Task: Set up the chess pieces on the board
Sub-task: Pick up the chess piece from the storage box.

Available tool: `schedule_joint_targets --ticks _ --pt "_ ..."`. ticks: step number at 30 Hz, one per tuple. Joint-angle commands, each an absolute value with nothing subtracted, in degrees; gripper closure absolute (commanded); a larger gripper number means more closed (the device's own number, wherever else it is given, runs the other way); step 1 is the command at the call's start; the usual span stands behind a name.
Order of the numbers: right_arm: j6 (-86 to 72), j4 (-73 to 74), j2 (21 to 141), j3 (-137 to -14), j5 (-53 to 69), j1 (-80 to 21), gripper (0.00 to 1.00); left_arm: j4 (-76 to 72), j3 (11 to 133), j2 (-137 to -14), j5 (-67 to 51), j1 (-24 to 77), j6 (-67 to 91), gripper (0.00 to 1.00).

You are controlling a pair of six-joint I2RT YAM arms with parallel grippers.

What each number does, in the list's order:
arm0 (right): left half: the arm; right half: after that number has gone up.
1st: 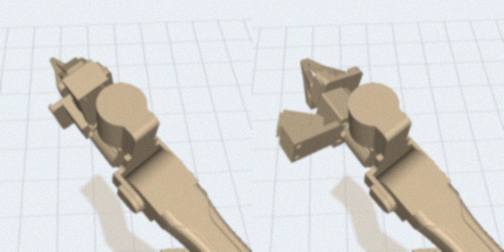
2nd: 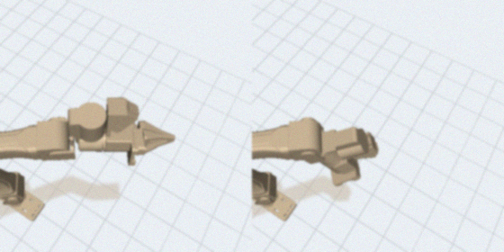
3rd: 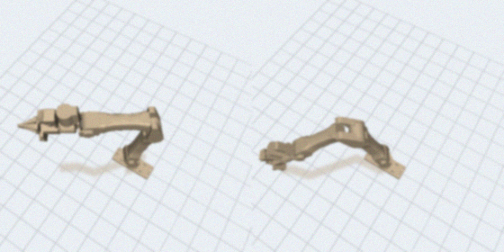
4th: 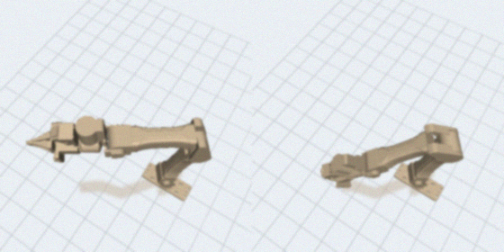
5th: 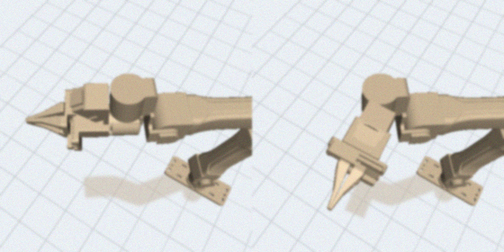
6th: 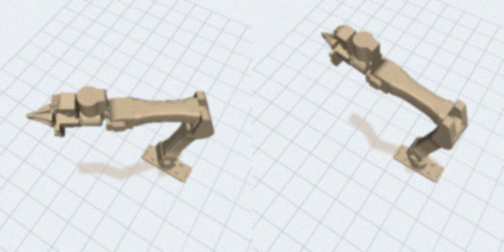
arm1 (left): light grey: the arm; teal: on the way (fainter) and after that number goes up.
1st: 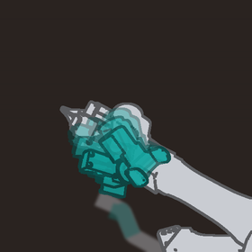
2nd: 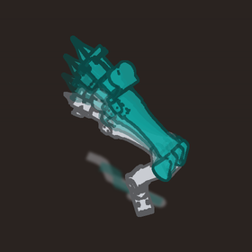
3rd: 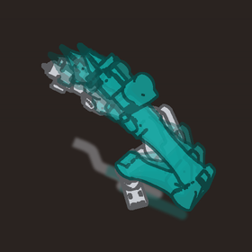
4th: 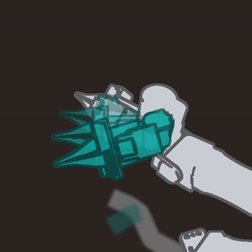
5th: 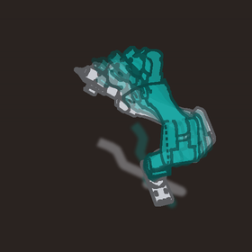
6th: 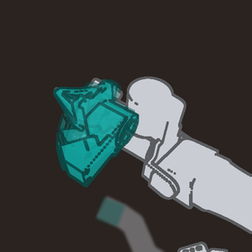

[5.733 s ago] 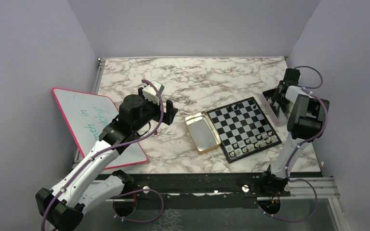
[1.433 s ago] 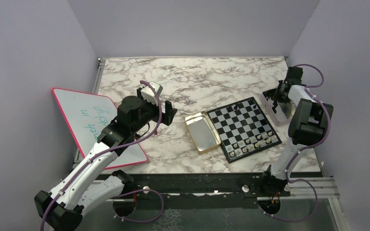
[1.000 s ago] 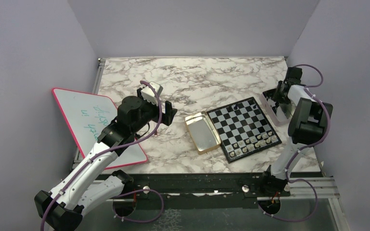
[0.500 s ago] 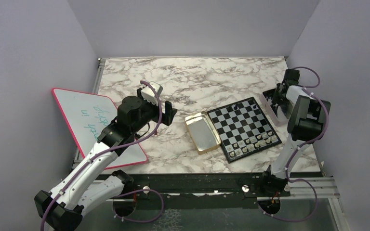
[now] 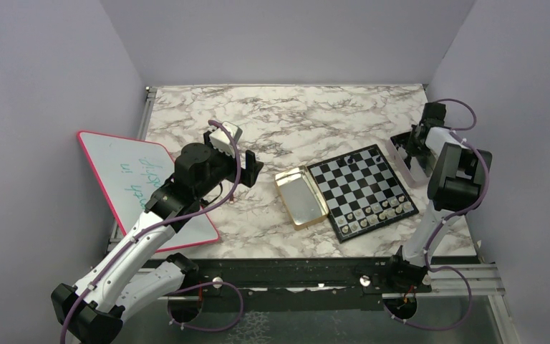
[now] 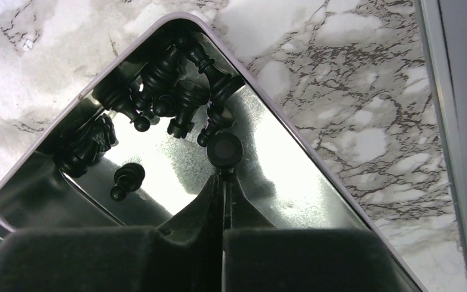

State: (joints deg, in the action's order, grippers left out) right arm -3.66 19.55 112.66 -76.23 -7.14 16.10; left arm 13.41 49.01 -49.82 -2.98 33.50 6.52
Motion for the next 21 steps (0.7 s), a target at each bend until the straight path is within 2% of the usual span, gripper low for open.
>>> schedule_joint_targets --ticks 1,11,18,21 --pt "-4.0 21.7 108.7 -76.7 -8.3 15.8 0.98 12.7 48.5 -49.1 -2.7 33.7 6.2 0.01" --pt "-5.5 26.6 104.1 -78.1 -12.0 12.3 0.99 11.6 48.0 -48.7 -2.4 33.7 6.5 0.01" --pt "-5.7 29.1 98.9 -79.1 -8.5 9.2 0.99 10.6 47.6 -49.3 -2.4 33.7 6.9 0.01" --pt "-6.3 30.6 96.5 -79.5 -2.7 8.2 0.99 9.5 47.0 -49.2 -3.3 33.7 6.1 0.01"
